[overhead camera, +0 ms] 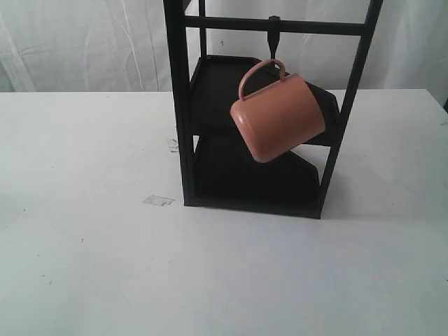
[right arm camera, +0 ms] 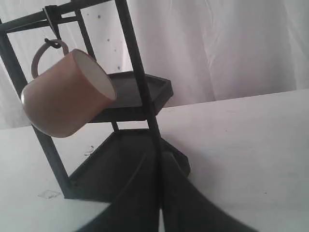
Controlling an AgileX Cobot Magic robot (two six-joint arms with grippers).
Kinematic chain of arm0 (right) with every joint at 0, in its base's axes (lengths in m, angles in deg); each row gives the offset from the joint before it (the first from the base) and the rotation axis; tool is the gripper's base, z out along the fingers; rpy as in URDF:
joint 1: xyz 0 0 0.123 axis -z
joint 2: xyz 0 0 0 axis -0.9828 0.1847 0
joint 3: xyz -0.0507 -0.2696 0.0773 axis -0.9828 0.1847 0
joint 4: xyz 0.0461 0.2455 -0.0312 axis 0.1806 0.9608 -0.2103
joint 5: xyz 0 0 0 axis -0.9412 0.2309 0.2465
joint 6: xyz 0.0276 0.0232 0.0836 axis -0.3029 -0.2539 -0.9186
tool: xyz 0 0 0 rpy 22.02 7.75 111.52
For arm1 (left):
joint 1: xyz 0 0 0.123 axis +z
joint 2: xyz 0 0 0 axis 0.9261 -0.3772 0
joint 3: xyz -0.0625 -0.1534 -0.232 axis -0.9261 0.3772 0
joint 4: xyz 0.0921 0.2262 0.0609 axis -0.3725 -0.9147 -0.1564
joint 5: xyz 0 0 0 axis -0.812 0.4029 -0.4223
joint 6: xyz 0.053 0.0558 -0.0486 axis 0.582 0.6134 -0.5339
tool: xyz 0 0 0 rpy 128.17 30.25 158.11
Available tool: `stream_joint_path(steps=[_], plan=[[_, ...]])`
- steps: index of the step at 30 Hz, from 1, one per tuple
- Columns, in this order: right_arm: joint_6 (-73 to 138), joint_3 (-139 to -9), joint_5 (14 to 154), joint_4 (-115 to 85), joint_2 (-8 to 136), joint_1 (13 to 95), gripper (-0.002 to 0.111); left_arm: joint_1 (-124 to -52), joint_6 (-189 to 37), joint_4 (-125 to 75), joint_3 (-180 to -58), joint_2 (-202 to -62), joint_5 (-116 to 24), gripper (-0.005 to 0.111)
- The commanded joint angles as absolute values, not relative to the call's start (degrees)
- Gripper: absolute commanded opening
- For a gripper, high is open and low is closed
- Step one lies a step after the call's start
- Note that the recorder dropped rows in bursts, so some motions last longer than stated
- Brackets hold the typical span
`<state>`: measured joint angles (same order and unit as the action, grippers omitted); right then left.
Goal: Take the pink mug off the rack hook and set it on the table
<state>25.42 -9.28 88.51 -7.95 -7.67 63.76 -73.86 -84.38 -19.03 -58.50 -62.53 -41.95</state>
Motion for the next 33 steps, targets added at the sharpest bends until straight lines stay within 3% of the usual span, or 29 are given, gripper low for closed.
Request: stream_joint_path(steps=[1, 11, 20, 26, 29, 31, 33], plan=[[13.29, -9.18, 87.43, -2.62, -7.95, 64.00, 0.000, -73.68, -84.71, -18.93, -58.26, -62.27, -41.69, 0.000], [-3.41, -9.18, 79.93, -1.10, -7.95, 63.86, 0.000, -73.68, -84.71, -18.93, -58.26, -62.27, -41.69, 0.000], [16.39, -27.16, 103.59, 0.04, -7.19, 56.97, 0.000, -73.68, -84.71, -18.93, -58.26, -62.27, -41.69, 0.000], [38.37, -41.87, 122.45, 3.99, 7.49, 53.69, 0.000, -73.68, -84.71, -18.93, -58.26, -62.27, -41.69, 0.000], [50.06, -47.33, 124.78, 6.38, 16.02, 53.45, 0.009, -73.68, -84.71, -18.93, -58.26, -62.27, -41.69, 0.000], [54.82, -49.62, 124.93, 6.24, 21.99, 53.45, 0.022, -73.68, -84.71, -18.93, -58.26, -62.27, -41.69, 0.000], [58.39, -51.12, 124.09, 6.14, 27.59, 53.45, 0.045, -73.68, -84.71, -18.93, -58.26, -62.27, -41.69, 0.000]])
